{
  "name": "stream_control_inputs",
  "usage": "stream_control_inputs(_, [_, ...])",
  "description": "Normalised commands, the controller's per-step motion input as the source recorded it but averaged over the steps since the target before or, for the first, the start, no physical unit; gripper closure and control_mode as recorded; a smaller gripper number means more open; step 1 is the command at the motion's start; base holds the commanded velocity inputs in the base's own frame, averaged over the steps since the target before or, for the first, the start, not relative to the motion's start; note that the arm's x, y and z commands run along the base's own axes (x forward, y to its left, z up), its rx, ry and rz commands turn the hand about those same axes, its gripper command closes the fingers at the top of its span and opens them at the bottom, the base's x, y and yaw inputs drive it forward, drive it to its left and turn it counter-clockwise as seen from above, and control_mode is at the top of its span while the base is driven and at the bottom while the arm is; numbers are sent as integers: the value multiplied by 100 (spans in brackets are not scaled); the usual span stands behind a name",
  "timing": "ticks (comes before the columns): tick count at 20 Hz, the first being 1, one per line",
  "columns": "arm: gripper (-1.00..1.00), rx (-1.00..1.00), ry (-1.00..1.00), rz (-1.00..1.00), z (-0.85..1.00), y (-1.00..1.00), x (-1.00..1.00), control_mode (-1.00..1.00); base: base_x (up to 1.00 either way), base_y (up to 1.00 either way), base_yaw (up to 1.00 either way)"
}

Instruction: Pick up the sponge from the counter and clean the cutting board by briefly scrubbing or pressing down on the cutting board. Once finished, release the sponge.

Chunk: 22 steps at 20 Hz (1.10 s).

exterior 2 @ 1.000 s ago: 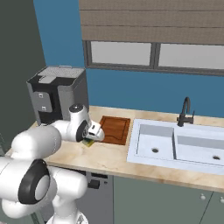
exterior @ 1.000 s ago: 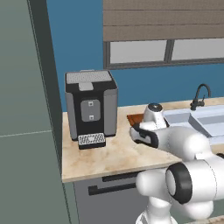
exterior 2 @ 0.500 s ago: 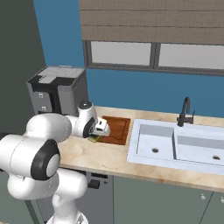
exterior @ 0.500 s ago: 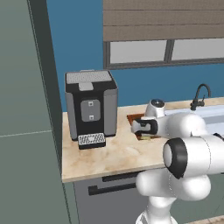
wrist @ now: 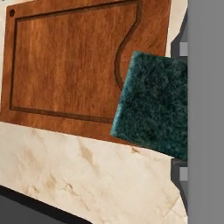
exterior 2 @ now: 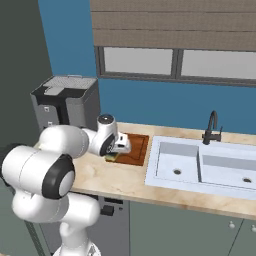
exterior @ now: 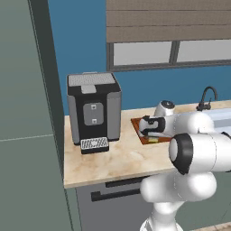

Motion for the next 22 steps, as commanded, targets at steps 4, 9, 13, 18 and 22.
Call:
stream_control_inputs(4, [100, 0, 0, 9, 0, -13, 19, -100, 0, 0, 0])
stream_control_inputs(9, [100, 0, -1, 9, -14, -1, 0, -100, 0, 0, 0])
stream_control_inputs(13, [100, 0, -3, 6, -19, 0, 0, -100, 0, 0, 0])
stream_control_inputs(18, [100, 0, -6, 4, -11, 0, 0, -100, 0, 0, 0])
stream_control_inputs(22, [100, 0, -3, 3, -19, 0, 0, -100, 0, 0, 0])
